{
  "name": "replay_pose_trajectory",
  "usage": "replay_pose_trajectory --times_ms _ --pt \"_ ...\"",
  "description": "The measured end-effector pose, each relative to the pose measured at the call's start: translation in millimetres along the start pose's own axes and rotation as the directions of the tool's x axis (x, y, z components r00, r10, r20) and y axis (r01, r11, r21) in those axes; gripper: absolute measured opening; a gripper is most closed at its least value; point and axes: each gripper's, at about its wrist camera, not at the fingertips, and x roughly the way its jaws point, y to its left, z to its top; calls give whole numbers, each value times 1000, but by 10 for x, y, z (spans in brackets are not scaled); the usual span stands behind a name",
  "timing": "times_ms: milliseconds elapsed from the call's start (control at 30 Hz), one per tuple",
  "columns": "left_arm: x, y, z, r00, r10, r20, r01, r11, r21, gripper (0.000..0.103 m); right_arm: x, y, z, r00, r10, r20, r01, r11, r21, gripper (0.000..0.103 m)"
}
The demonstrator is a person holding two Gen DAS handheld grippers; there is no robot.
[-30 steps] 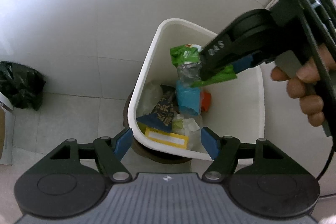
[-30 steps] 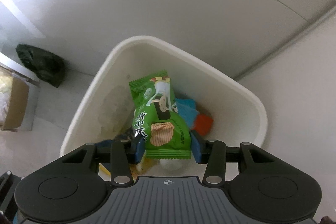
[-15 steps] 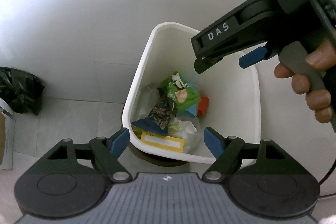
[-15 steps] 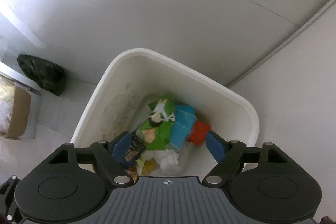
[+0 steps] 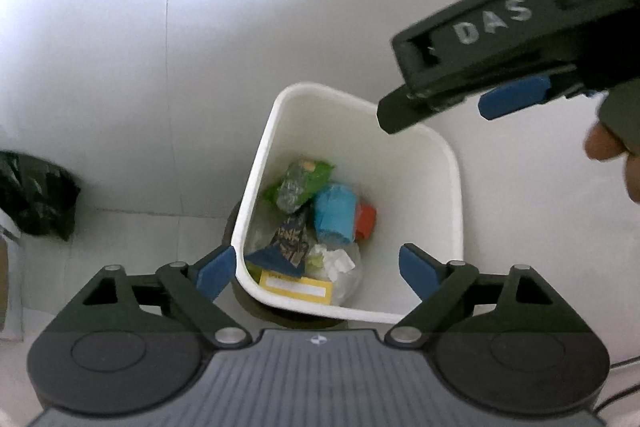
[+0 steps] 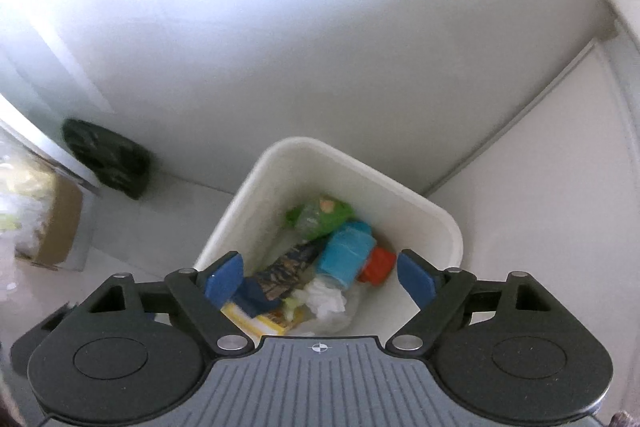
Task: Collect trash
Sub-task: 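Move both open tools from the wastebasket back to the counter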
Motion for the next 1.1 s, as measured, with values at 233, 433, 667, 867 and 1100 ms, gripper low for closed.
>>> replay_pose_trajectory --times_ms 233,433,667,867,1100 --pt "-336 -10 122 999 -9 50 8 1000 23 96 -550 39 -19 996 30 87 -29 1000 -11 89" --pt "-603 -58 216 996 -14 87 9 998 60 99 -1039 2 -107 982 61 177 -59 998 -16 92" --pt "-917 -203 361 991 -50 121 36 992 117 102 -1595 -282 -425 954 20 299 -13 1000 -26 95" --pt "-1100 -498 479 985 -86 150 53 976 209 102 -1970 -722 -759 923 -49 382 31 998 53 97" --pt "-1341 -926 629 969 -147 198 80 947 312 102 -2250 -1324 -1139 879 -157 451 97 983 153 99"
